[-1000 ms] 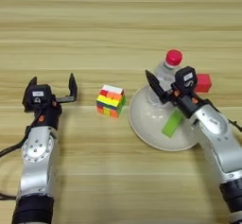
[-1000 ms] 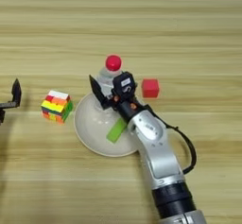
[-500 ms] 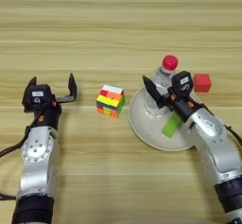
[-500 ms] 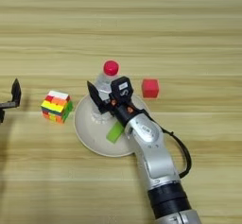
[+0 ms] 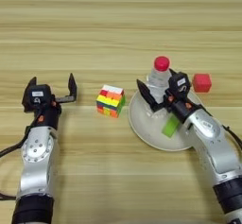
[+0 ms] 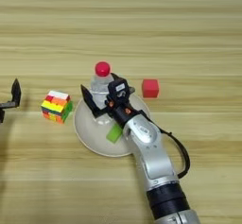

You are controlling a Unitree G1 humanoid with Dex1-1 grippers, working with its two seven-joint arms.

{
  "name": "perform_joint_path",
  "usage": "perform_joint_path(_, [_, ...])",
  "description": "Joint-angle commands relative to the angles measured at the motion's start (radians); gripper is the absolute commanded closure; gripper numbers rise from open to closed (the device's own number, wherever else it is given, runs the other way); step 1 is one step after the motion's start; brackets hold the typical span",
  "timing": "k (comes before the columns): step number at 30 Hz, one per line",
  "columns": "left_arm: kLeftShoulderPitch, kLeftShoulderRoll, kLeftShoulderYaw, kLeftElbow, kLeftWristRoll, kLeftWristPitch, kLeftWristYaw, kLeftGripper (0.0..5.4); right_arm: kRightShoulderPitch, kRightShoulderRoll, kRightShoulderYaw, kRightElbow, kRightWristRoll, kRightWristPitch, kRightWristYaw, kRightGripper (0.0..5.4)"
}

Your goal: Move the objects on the table

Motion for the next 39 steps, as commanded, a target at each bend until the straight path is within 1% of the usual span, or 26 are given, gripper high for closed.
perform_joint_path(1, [-0.004, 0.002, -0.002, 0.001, 0.009, -0.005, 0.003, 0.0, -0.003, 0.0, -0.002, -0.008, -0.008, -0.003, -0.002, 0.01])
perform_joint_path(9, [-0.003, 0.002, -0.002, -0.001, 0.01, -0.005, 0.005, 0.0, 0.0, -0.003, -0.004, -0.021, -0.012, -0.005, -0.003, 0.01])
perform_joint_path(18, [-0.004, 0.002, -0.002, 0.0, 0.009, -0.004, 0.004, 0.0, 0.012, -0.012, -0.007, -0.122, -0.009, -0.008, -0.003, 0.01])
perform_joint_path(28, [-0.009, -0.002, -0.007, 0.01, 0.01, -0.004, 0.003, 0.0, -0.028, -0.018, -0.022, -0.183, -0.001, 0.012, -0.006, 0.01])
perform_joint_path(34, [-0.005, -0.006, -0.011, 0.006, 0.013, -0.005, 0.006, 0.0, -0.04, -0.027, -0.053, -0.246, 0.022, 0.014, -0.013, 0.01])
perform_joint_path(39, [-0.004, -0.007, -0.014, 0.006, 0.013, -0.005, 0.008, 0.0, -0.047, -0.042, -0.092, -0.263, 0.045, 0.017, -0.015, 0.01])
